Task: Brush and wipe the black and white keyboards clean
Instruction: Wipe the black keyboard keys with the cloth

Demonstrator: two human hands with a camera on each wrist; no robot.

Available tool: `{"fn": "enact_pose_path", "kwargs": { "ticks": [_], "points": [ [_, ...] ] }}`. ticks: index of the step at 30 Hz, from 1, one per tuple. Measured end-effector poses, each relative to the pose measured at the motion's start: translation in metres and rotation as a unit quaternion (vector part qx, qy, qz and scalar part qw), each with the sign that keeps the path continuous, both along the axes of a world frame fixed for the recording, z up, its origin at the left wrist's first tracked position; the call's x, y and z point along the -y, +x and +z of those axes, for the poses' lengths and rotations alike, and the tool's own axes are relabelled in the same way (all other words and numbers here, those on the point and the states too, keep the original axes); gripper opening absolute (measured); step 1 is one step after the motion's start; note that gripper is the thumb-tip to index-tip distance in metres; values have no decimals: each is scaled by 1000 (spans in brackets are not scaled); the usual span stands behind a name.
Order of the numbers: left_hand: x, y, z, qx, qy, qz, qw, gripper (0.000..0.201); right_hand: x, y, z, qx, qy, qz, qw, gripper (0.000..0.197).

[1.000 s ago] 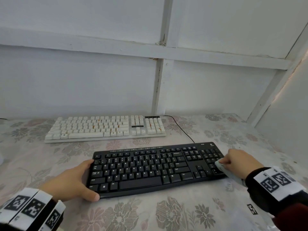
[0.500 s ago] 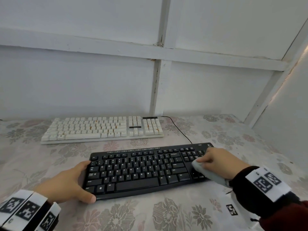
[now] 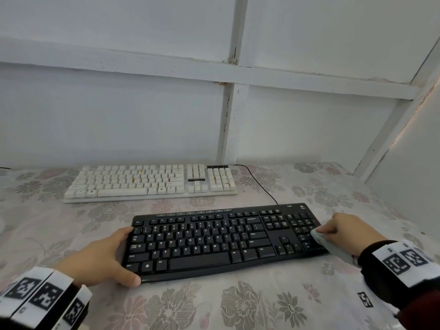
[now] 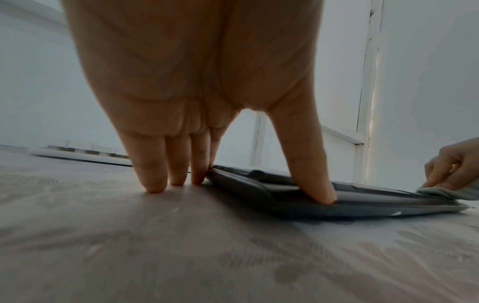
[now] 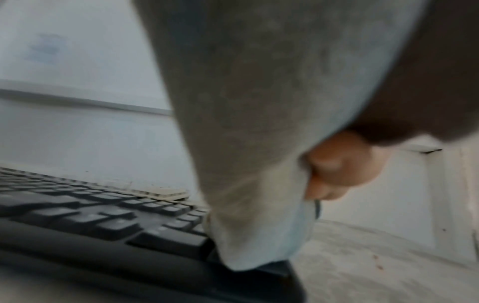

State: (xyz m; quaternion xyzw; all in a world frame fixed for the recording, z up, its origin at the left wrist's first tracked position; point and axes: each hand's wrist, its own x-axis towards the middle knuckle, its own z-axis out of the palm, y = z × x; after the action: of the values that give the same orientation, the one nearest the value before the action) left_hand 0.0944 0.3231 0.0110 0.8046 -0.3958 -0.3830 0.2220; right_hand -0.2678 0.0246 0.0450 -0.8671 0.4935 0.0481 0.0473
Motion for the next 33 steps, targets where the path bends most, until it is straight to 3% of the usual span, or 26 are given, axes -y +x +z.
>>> {"fn": "enact_pose_path", "kwargs": {
  "ticks": [4, 7, 11, 16, 22, 29, 33],
  "points": [
    [0, -2, 2, 0, 7, 0, 1000, 148, 10, -8, 0, -33, -41, -40, 998, 33],
    [0, -3, 3, 7, 12, 0, 1000, 150, 6, -3, 6, -18, -45, -22, 999, 31],
    [2, -3, 3, 16, 16, 10, 1000, 135, -34, 36, 25, 68, 3, 96, 993, 24],
    [4, -3, 2, 25, 24, 20, 999, 114, -112, 113, 28, 116, 74, 269, 953, 27],
    [2, -5, 5, 49, 35, 15, 998, 115, -182, 192, 6, 102, 84, 396, 909, 20],
    [1, -4, 11, 59, 42, -14, 997, 114, -203, 225, -3, 78, 97, 416, 901, 29],
    [-2, 0, 14, 78, 64, -51, 994, 136, -211, 233, 0, 68, 103, 417, 900, 27]
  ]
}}
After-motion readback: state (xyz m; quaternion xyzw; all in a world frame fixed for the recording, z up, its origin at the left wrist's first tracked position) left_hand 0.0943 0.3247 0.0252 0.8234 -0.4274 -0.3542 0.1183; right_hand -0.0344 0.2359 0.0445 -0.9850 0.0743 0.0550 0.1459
